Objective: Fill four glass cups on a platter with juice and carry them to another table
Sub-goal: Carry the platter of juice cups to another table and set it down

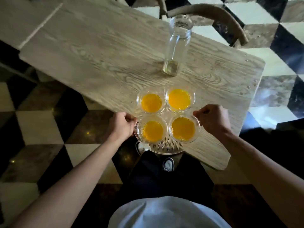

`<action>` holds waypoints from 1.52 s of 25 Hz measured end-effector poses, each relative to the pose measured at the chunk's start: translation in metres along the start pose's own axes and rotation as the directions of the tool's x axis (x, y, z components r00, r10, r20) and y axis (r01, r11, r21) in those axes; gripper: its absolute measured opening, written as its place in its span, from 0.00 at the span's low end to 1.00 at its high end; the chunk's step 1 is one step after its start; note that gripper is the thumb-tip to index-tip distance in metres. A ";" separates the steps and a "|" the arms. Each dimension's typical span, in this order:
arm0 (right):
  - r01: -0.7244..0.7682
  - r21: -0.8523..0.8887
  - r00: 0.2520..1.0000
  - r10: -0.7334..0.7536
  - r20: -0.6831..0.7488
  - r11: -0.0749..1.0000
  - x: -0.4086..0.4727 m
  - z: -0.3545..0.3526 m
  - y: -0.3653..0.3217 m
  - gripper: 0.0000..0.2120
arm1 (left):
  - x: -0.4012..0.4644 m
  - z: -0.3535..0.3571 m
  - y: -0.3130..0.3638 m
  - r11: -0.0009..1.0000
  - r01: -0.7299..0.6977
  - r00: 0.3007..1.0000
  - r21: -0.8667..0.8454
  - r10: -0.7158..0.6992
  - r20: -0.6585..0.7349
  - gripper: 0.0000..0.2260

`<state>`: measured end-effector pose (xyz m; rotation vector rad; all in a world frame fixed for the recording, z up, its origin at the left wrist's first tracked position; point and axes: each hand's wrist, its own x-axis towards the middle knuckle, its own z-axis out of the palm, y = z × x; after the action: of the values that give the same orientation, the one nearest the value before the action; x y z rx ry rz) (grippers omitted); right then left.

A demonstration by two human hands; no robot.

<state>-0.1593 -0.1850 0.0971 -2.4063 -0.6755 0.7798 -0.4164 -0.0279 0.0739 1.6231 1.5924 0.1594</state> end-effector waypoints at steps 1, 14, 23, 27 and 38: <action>0.016 -0.010 1.000 -0.015 0.023 1.000 0.002 0.008 -0.012 0.08 | -0.001 -0.009 -0.011 0.999 0.026 0.999 -0.020 -0.026 -0.035 0.11; 0.332 -0.114 0.913 -0.289 0.287 0.936 0.013 0.161 -0.199 0.06 | 0.015 -0.167 -0.125 0.929 0.250 0.930 -0.272 -0.308 -0.199 0.06; 0.502 -0.113 0.827 -0.438 0.352 0.858 0.009 0.283 -0.332 0.07 | 0.053 -0.277 -0.201 0.896 0.258 0.875 -0.361 -0.375 -0.306 0.05; 0.592 -0.120 0.754 -0.495 0.431 0.797 0.001 0.342 -0.389 0.07 | 0.069 -0.322 -0.241 0.830 0.303 0.817 -0.468 -0.479 -0.320 0.07; 0.821 -0.101 0.502 -0.627 0.595 0.562 0.025 0.457 -0.516 0.12 | 0.121 -0.396 -0.289 0.695 0.399 0.644 -0.598 -0.677 -0.357 0.11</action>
<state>-0.5857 0.3573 0.0788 -1.8203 -2.0908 0.9189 -0.8582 0.2151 0.0948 0.6494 2.2186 0.6872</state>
